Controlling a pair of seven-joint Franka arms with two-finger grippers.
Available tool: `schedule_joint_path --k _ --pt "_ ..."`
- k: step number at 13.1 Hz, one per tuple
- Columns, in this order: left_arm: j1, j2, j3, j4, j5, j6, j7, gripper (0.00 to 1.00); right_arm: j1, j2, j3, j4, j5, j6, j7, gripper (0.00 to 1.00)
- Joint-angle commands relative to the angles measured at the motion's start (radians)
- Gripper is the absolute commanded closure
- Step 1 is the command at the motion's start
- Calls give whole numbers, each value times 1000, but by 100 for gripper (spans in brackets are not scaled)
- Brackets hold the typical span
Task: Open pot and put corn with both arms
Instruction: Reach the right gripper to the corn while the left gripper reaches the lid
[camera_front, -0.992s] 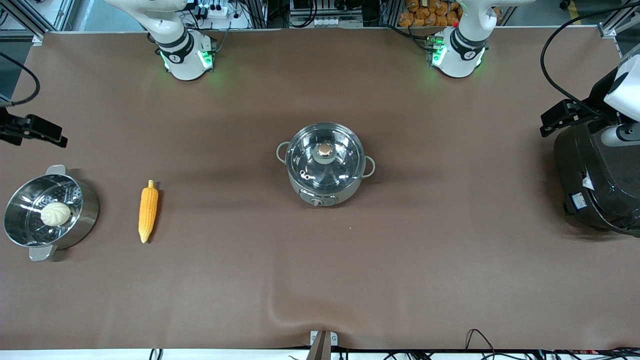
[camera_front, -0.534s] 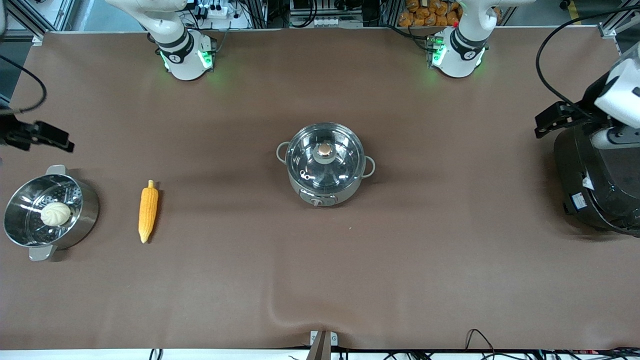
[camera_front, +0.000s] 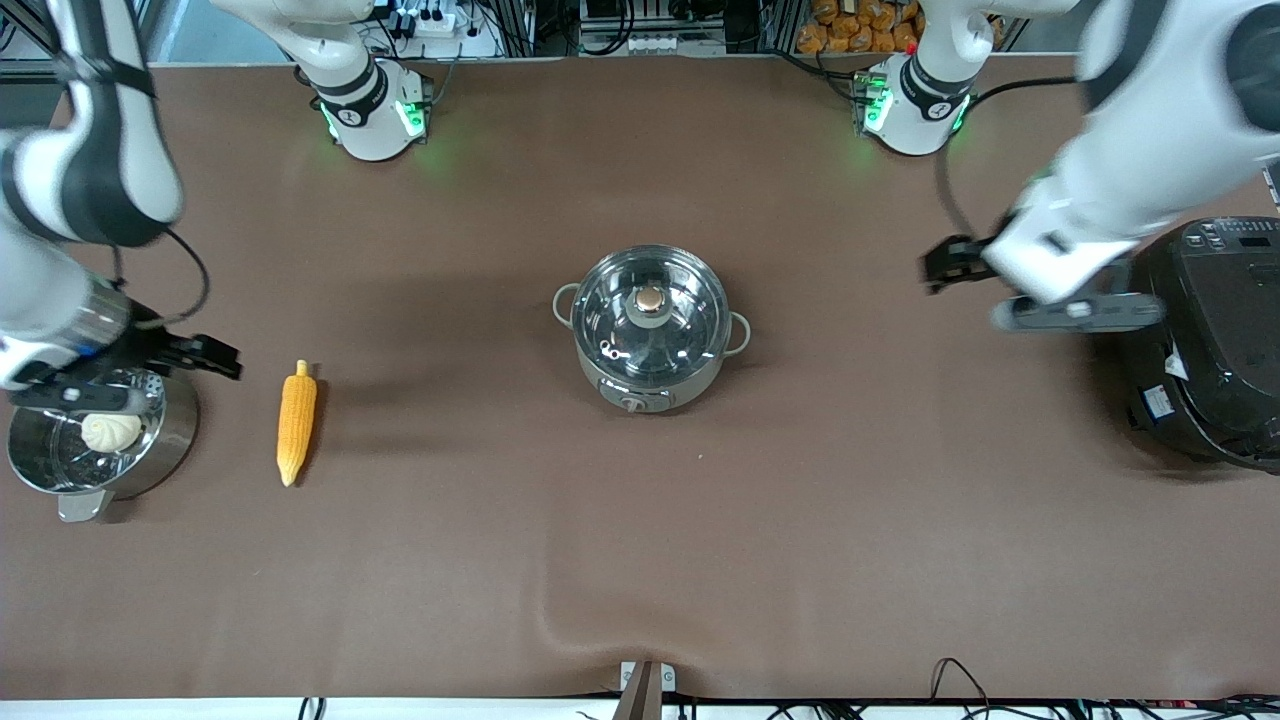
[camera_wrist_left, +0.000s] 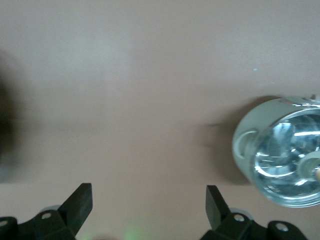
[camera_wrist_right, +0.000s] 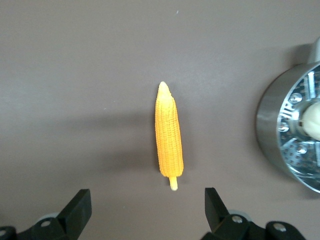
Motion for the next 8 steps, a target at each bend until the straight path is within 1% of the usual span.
schedule_joint_path --k 1,2,3,4,6,7,8 --pt "-144 60 11 17 -44 67 -172 0 -9 54 5 -117 10 167 -32 0" --pt "-174 68 10 14 -47 116 -198 0 -8 124 5 -112 4 195 -82 0" --pt "-200 91 10 14 -44 153 -246 0 -6 169 5 -112 3 216 -102 0" --pt "-244 115 10 14 -41 177 -304 0 -5 203 4 -114 0 251 -105 0" --pt "-316 181 13 17 -34 222 -437 0 -6 241 4 -112 -8 276 -116 0" --pt "-361 217 16 17 -29 271 -505 0 -9 270 1 -92 -13 295 -116 0" --pt "-394 243 14 17 -9 323 -566 0 -26 327 -1 -48 -14 301 -115 0"
